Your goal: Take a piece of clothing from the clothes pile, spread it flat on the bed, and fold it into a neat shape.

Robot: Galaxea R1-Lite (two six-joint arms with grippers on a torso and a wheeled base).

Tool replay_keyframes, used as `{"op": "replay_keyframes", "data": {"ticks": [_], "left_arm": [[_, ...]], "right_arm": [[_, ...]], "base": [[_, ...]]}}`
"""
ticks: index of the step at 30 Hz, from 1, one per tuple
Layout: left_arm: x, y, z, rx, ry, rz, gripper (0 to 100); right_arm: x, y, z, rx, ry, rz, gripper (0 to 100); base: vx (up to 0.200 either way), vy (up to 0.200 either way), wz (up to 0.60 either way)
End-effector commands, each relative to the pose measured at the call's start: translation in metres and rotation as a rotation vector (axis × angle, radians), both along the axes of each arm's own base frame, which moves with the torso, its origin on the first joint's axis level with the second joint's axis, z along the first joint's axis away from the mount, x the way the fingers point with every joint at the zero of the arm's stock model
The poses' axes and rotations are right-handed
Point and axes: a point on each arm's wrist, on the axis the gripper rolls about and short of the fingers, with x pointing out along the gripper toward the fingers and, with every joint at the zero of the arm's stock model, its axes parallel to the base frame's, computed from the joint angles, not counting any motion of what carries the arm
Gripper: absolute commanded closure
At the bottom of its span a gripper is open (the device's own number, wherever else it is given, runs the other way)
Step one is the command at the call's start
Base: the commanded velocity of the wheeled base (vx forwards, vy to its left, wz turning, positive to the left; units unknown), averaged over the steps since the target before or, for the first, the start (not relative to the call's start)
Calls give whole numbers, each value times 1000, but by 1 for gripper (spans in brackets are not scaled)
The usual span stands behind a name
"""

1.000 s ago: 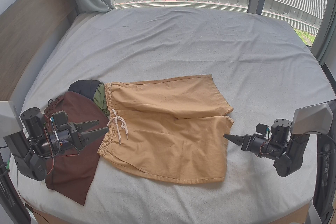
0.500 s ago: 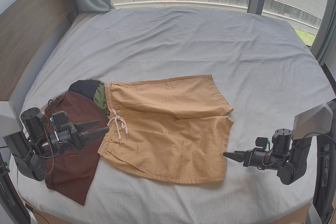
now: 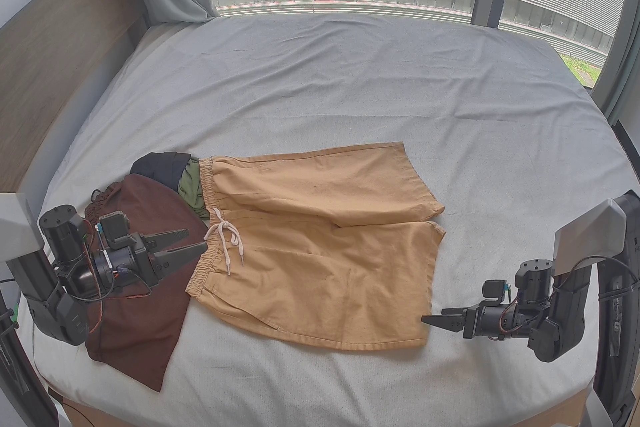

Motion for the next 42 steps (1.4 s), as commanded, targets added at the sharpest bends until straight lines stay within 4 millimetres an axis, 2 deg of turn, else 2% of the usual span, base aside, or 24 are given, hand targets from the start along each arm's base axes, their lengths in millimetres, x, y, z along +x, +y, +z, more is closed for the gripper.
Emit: {"op": "replay_keyframes", "data": {"ticks": [1, 15, 24, 42], "left_arm": [[0, 1, 0, 0, -3, 2, 0], [0, 1, 1, 0, -6, 2, 0], [0, 1, 1, 0, -6, 4, 0], [1, 1, 2, 0, -9, 5, 0]], "right_arm": [[-3, 7, -9, -4, 35, 22, 0], [-9, 31, -12, 19, 78, 88, 0], [-10, 32, -10, 23, 80, 91, 0], [-17, 24, 24, 49, 14, 83, 0]], "base": [[0, 0, 0], [0, 0, 0], [0, 0, 0], [0, 0, 0]]}}
